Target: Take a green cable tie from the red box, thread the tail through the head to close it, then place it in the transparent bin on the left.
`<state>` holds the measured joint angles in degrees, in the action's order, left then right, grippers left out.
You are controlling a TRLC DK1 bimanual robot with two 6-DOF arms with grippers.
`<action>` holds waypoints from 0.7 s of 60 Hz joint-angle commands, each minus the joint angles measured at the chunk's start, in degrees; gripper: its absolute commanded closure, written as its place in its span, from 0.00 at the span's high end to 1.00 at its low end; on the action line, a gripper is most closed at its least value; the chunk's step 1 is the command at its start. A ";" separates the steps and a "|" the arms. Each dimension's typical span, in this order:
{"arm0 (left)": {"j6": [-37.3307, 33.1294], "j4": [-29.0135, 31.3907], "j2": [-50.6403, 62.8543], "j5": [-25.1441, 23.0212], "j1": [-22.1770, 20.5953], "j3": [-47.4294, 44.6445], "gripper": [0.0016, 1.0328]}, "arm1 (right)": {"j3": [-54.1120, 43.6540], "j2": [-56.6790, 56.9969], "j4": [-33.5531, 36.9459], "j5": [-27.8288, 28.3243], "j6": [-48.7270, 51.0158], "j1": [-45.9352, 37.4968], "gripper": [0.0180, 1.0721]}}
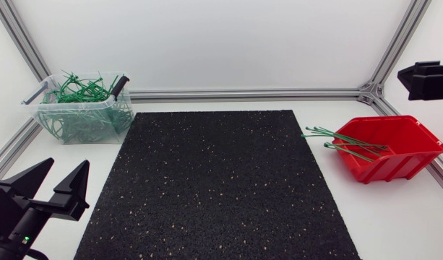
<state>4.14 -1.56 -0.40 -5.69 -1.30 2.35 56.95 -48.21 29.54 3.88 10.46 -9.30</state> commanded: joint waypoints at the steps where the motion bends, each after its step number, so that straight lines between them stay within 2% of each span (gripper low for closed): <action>1: 1.04 0.24 -0.21 0.16 0.16 -2.53 0.96 | 5.37 -5.23 4.03 2.27 5.19 -1.69 0.91; 6: 1.04 0.33 -0.21 0.16 0.07 -2.53 0.96 | 9.15 -11.30 7.29 6.05 9.76 -3.88 0.91; 12: 1.04 0.33 -0.21 0.16 -0.02 -2.53 0.96 | 15.74 -19.82 15.02 11.76 13.01 -6.34 0.91; 25: 0.96 0.33 -0.21 0.16 -0.19 -2.53 0.96 | 22.42 -29.40 23.55 12.29 24.08 -6.08 0.91; 28: 1.04 0.33 -0.21 0.16 -0.19 -2.53 0.96 | 22.94 -29.84 25.83 12.20 28.21 -5.20 0.96; 35: 1.04 0.33 -0.21 0.16 -0.72 -2.53 0.96 | 20.31 -28.52 23.28 8.43 35.42 -2.13 0.96; 42: 1.04 0.42 -0.12 0.16 -1.69 -2.53 0.96 | 21.45 -32.04 23.72 8.34 39.99 -1.95 0.94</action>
<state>4.14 -1.54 -0.38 -5.67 -2.11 2.35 78.04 -77.56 52.56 12.64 45.47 -11.57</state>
